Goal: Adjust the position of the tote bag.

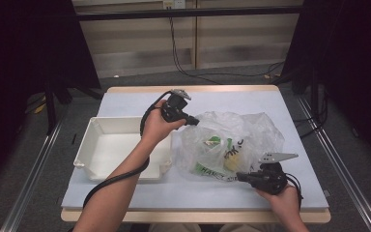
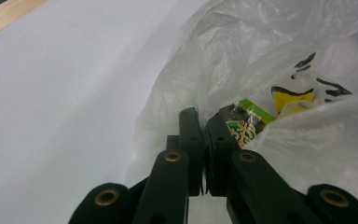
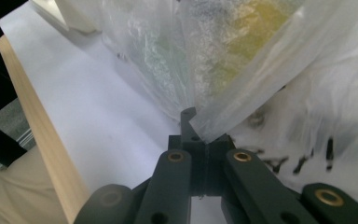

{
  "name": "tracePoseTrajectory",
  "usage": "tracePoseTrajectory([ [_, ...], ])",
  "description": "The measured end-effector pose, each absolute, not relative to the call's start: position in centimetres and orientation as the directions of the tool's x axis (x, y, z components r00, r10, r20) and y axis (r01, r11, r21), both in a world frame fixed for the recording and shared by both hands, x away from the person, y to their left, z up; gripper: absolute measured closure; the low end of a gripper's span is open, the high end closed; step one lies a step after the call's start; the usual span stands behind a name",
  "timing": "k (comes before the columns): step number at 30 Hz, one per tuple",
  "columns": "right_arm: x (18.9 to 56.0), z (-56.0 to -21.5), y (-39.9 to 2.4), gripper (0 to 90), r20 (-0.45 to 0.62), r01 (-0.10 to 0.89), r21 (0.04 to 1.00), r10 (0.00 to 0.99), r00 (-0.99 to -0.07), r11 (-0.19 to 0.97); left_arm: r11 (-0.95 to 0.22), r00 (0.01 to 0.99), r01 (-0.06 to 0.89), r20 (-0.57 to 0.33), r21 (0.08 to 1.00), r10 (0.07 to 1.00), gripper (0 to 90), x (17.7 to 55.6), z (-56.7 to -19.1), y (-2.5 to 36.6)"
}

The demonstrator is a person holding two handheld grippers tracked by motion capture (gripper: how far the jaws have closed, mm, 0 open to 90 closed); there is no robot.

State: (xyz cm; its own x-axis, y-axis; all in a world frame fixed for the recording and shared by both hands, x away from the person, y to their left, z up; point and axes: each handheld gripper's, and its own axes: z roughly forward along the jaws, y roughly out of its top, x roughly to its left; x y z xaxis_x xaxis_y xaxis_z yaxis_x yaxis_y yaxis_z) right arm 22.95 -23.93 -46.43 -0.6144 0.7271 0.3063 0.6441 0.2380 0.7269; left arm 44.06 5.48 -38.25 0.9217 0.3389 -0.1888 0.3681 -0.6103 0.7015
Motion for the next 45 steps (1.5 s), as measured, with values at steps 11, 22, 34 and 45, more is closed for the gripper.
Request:
tracePoseTrajectory([
  [11,22.1,-46.8,-24.1,90.0,0.275,0.642,0.712,0.728,-0.628,0.284,-0.631,0.905,0.4,-0.181,0.665,0.384,88.8,45.5,-39.4,6.1],
  [22,22.2,-46.5,-24.7,76.3,0.223,0.64,0.714,0.774,-0.593,0.285,-0.608,0.906,0.4,-0.195,0.686,0.376,88.7,45.1,-39.4,6.4],
  [34,22.9,-44.7,-25.7,39.1,0.164,0.615,0.753,0.838,-0.52,0.234,-0.603,0.911,0.385,-0.182,0.699,0.371,88.7,43.8,-38.9,6.3],
  [45,25.3,-43.7,-25.6,35.0,0.273,0.614,0.784,0.836,-0.476,0.094,-0.64,0.926,0.35,-0.15,0.684,0.346,88.6,43.4,-38.7,5.7],
])
